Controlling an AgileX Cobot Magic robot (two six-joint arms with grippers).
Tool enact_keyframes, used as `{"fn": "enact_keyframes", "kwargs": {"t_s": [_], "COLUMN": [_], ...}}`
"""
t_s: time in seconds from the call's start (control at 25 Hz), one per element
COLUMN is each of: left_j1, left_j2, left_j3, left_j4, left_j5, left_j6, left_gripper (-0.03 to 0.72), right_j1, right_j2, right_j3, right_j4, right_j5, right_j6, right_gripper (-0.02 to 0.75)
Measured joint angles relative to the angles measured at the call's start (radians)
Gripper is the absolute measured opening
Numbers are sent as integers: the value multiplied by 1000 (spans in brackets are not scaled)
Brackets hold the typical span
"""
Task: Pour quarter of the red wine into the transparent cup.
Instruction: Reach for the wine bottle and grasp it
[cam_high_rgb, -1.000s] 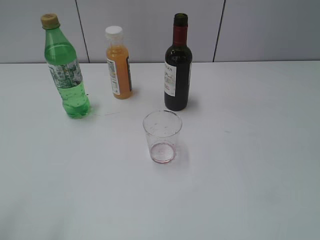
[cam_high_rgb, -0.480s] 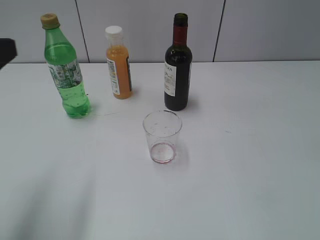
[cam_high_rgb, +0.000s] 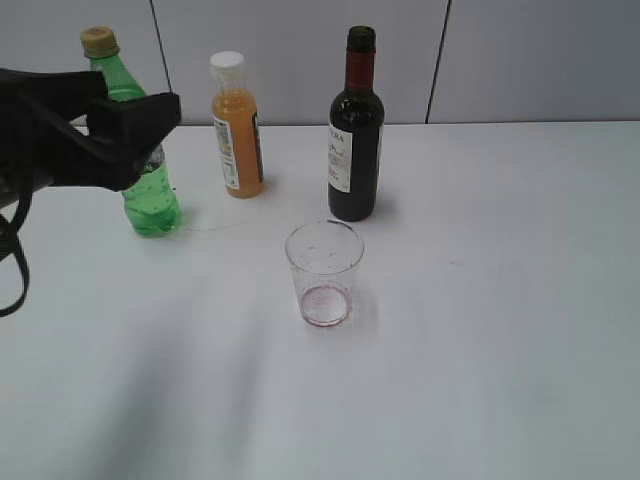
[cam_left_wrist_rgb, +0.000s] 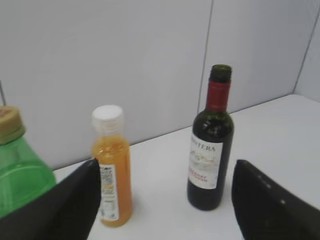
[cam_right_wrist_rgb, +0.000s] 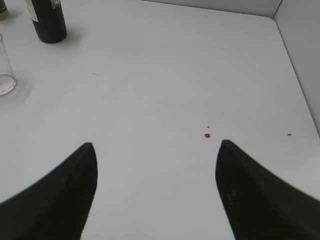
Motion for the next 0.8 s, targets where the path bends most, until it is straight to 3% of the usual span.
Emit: {"fn": "enact_keyframes", "kwargs": {"t_s": [0.36,0.64,0.8], "left_j1": [174,184,162], "left_j2": [269,495,587], "left_j3": [-98,-253,-349], "left_j4": [551,640,644], "left_j5": [-217,-312,-318], "left_j6": [-347,-379,-382], "left_gripper": [607,613,677], "right_j1": [0,0,0], "right_j2": [0,0,0], "right_j3": [0,0,0], "right_j4": [0,0,0], "right_j5": [0,0,0], "right_j6": [0,1,1], "right_gripper": [591,591,591]}}
